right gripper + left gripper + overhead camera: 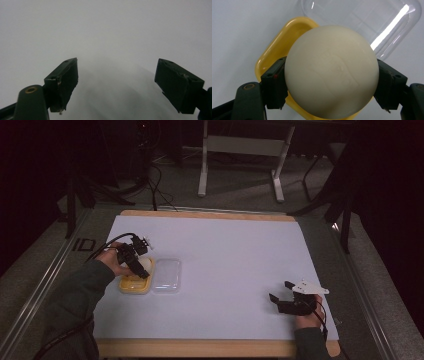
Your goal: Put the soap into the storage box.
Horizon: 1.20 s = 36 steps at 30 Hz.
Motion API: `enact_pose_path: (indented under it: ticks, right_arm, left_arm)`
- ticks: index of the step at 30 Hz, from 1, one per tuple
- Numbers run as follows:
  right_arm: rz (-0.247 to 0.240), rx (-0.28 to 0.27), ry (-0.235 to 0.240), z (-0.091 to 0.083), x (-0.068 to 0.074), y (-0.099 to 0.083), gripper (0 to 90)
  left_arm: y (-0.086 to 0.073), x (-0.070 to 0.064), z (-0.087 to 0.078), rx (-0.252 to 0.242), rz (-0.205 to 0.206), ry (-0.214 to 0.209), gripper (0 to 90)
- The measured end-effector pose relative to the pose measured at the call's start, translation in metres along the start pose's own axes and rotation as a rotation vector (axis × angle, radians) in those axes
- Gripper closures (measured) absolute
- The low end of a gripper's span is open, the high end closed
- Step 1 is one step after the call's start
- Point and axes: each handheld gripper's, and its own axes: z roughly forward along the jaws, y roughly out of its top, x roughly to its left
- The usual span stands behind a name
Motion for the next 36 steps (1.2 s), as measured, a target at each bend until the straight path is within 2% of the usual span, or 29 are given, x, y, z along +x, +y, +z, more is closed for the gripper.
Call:
enact_pose_path:
  ticks: [7,10,13,22,24,26,29,36]
  right_arm:
    - [-0.003,0.0,0.001,0.0,0.0,0.0,18.6]
    - [-0.003,0.0,0.001,0.0,0.0,0.0,18.6]
    - [-0.003,0.001,0.001,0.0,0.0,0.0,18.6]
    - [-0.006,0.002,0.0,0.0,0.0,0.0,18.6]
    - [-0.005,0.002,0.001,0.0,0.0,0.0,18.6]
    - [-0.006,0.003,0.001,0.0,0.0,0.0,18.6]
    - [-0.006,0.003,0.001,0.0,0.0,0.0,18.6]
    - [-0.006,0.003,0.002,0.0,0.0,0.0,18.6]
  left_arm:
    - [-0.005,0.001,0.009,0.01,-0.019,-0.016,25.1]
    - [-0.007,0.002,0.012,0.018,-0.015,-0.018,25.1]
    - [-0.012,0.005,0.015,0.006,-0.039,-0.025,25.1]
    - [-0.02,0.009,0.024,0.04,-0.055,-0.023,24.9]
    - [-0.021,0.006,0.028,0.045,-0.032,-0.022,24.6]
    - [-0.021,0.006,0.027,0.03,-0.033,-0.023,18.6]
    - [-0.019,0.006,0.022,0.018,-0.031,-0.004,14.6]
    - [-0.019,0.005,0.004,-0.077,-0.034,-0.009,14.8]
